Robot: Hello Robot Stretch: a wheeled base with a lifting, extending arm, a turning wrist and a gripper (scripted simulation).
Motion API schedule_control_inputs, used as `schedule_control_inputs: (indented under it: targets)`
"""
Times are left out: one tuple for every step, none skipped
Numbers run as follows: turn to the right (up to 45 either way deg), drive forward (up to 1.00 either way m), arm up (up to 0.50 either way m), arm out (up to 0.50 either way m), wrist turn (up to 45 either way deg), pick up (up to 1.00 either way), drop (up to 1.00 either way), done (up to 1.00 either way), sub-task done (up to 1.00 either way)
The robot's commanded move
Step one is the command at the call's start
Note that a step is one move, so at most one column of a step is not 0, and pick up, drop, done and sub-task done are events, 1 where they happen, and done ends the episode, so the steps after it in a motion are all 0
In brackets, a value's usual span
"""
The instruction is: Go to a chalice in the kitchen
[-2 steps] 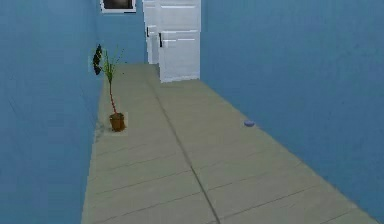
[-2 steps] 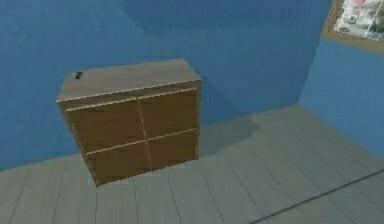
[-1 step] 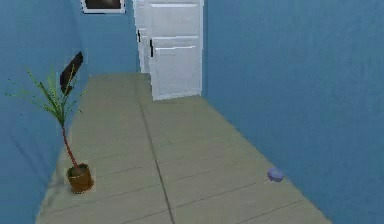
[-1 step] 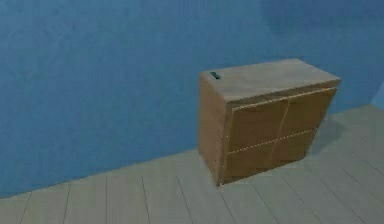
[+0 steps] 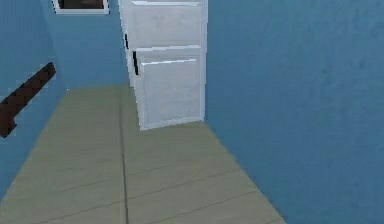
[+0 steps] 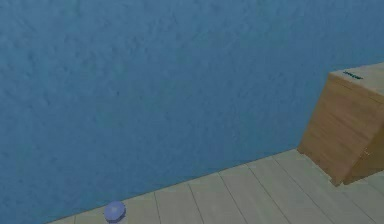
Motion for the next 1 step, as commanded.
schedule_control_inputs:
  targets:
    - [-6.0,0.00,0.00,0.00,0.0,0.00,0.00,0.00,0.00]
